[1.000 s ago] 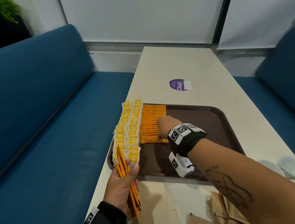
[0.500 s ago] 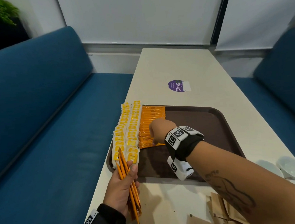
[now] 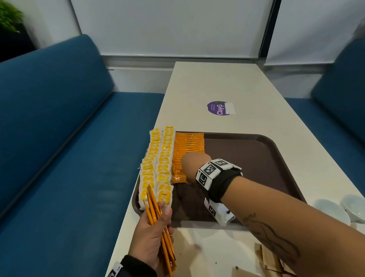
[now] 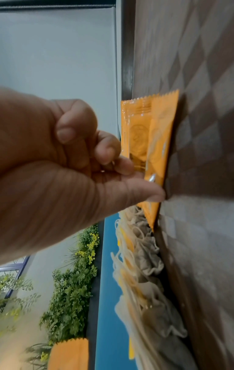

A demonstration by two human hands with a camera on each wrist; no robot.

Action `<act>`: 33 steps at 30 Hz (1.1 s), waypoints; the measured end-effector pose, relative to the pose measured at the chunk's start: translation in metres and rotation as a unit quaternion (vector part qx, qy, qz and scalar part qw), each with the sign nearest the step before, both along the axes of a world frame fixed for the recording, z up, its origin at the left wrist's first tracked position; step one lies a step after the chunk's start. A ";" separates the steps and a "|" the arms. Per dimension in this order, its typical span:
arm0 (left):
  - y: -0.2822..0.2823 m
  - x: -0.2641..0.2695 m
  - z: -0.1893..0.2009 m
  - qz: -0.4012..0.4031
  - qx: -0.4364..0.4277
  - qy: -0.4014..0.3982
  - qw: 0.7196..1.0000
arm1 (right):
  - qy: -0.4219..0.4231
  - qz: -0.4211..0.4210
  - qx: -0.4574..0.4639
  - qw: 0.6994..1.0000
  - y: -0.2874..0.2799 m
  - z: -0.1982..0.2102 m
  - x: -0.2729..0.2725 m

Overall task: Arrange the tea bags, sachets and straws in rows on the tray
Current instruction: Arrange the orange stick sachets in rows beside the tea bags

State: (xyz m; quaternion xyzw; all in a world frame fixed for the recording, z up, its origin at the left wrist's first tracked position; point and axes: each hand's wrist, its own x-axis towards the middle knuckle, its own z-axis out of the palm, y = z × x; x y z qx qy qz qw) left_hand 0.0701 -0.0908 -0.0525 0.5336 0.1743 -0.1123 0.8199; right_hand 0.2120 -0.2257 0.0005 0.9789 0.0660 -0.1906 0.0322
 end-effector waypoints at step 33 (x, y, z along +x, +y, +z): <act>0.000 0.002 -0.002 -0.009 0.004 0.000 1.000 | -0.016 -0.213 0.090 0.973 -0.002 -0.007 0.009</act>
